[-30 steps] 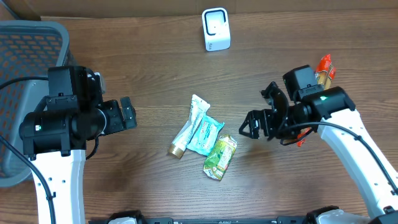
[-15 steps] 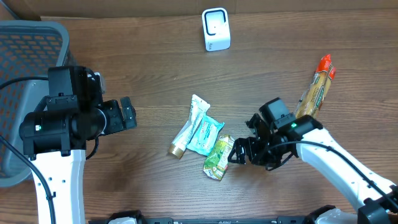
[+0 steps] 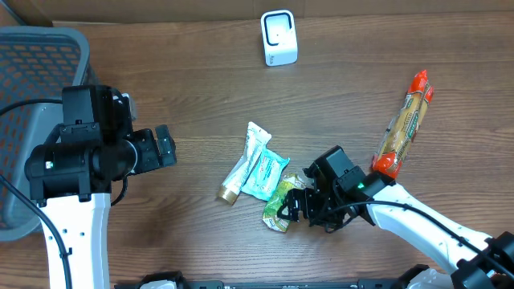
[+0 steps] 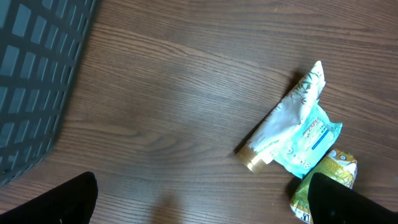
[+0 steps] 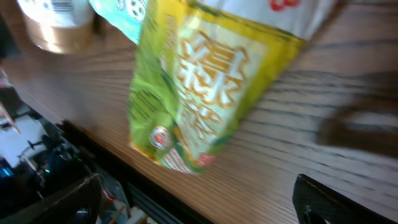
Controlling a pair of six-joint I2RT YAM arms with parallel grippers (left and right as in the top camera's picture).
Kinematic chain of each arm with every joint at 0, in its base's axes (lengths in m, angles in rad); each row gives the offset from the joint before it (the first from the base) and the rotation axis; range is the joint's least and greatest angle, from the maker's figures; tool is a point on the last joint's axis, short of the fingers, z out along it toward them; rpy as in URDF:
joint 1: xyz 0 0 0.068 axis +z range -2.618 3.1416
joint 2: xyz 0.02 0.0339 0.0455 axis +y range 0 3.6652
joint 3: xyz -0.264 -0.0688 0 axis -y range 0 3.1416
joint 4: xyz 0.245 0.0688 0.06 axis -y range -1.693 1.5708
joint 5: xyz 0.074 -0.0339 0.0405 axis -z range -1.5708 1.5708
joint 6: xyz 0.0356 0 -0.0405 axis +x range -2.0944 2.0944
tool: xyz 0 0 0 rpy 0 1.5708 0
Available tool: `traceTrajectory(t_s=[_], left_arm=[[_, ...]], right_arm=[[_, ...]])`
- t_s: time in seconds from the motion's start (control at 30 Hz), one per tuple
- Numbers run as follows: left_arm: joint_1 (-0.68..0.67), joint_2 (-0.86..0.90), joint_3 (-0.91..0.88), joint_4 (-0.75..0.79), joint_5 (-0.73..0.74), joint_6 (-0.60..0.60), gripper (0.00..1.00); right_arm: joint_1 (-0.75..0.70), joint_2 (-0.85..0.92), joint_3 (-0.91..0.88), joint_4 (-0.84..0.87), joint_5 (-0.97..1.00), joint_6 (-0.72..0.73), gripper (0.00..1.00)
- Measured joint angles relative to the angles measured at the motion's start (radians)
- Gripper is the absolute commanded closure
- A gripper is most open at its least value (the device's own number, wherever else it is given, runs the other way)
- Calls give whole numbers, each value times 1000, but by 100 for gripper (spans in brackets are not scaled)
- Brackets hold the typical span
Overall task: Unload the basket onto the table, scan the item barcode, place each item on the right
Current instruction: 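Lower the right gripper onto the green Pokka pouch and grasp it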
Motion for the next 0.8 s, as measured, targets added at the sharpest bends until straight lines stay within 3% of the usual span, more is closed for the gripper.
traceTrajectory(t_s=[0.13,0.4,0.53,0.73,0.8], left_arm=[[0,0,0,0,0,0,0],[0,0,0,0,0,0,1],[0,0,0,0,0,0,0],[0,0,0,0,0,0,0],[0,0,0,0,0,0,1]], right_arm=[[3,0,0,41,18,73,7],[3,64,-14,179,83,216,26],[3,114,-17,238,91,261,46],[3,126,-18,253,83,294,96],[3,125,-17,256,75,297,96]])
